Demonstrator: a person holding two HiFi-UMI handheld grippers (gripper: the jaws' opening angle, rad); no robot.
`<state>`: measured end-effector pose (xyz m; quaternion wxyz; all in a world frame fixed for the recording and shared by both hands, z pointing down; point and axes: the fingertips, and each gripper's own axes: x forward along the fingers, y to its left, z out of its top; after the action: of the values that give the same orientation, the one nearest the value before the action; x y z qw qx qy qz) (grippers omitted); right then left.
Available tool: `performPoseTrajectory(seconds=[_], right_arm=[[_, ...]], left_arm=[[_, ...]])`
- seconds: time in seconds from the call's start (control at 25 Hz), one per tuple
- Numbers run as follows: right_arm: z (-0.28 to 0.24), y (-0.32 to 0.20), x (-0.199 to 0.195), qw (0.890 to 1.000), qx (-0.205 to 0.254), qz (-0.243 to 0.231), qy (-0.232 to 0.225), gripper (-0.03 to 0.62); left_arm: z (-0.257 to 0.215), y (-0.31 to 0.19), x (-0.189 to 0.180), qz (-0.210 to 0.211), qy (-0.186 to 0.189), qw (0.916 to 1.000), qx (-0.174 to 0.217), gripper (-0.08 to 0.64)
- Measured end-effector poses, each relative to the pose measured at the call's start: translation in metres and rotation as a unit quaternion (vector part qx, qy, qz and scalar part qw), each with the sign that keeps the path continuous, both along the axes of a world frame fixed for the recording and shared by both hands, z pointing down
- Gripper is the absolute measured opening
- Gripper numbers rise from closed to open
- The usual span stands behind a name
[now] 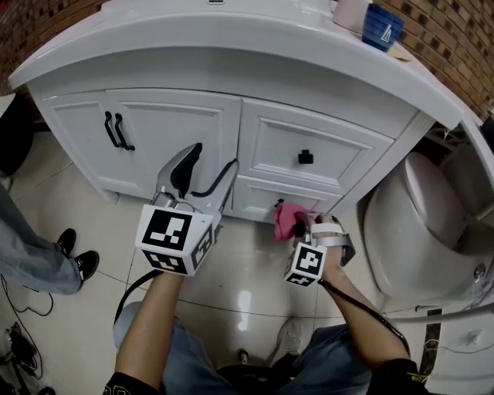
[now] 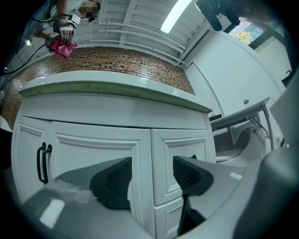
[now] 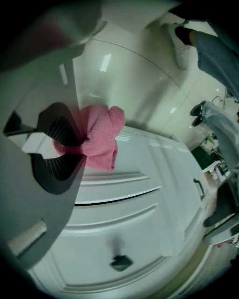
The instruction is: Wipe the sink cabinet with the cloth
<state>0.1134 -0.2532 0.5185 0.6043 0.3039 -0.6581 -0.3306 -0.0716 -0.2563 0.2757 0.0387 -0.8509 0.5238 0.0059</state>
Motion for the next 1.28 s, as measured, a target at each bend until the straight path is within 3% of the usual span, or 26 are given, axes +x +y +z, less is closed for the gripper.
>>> performPoseTrajectory(seconds=[0.2,0.36,0.48,0.6,0.72,0.96,1.12,1.28], right_arm=[[-0.002,0.006,-0.124,0.984,0.105,-0.142,0.011,0.044],[-0.006,-0.020,-0.168,0.983,0.123,-0.139,0.006,0.044],[0.016,-0.039,-0.160,0.989,0.054,-0.102,0.087,0.044],[0.029,-0.042,-0.161,0.990,0.015,-0.092,0.109,0.044],[0.029,-0.039,-0.155,0.989,0.020,-0.093,0.112,0.044],[0.028,-0.036,-0.080,0.993,0.016,-0.040,0.109,0.044],[0.006,-0.026,-0.068,0.990,0.097,-0.075,0.067,0.044],[0.008,-0.018,-0.041,0.989,0.106,-0.081,0.063,0.044]], left_arm=[[0.000,0.002,-0.002,-0.004,0.002,1.0000,-0.001,0.276],[-0.003,0.008,-0.018,-0.016,-0.006,0.9998,0.004,0.276],[-0.001,0.011,-0.035,-0.030,-0.008,0.9995,-0.002,0.276],[0.000,0.015,-0.052,-0.040,-0.014,0.9991,-0.005,0.276],[-0.001,0.018,-0.062,-0.045,-0.016,0.9988,-0.003,0.276],[-0.006,0.015,-0.045,-0.030,-0.004,0.9995,0.004,0.276],[-0.004,0.009,-0.018,-0.007,-0.004,1.0000,0.005,0.275],[-0.002,0.005,0.003,0.007,-0.001,1.0000,0.005,0.276]])
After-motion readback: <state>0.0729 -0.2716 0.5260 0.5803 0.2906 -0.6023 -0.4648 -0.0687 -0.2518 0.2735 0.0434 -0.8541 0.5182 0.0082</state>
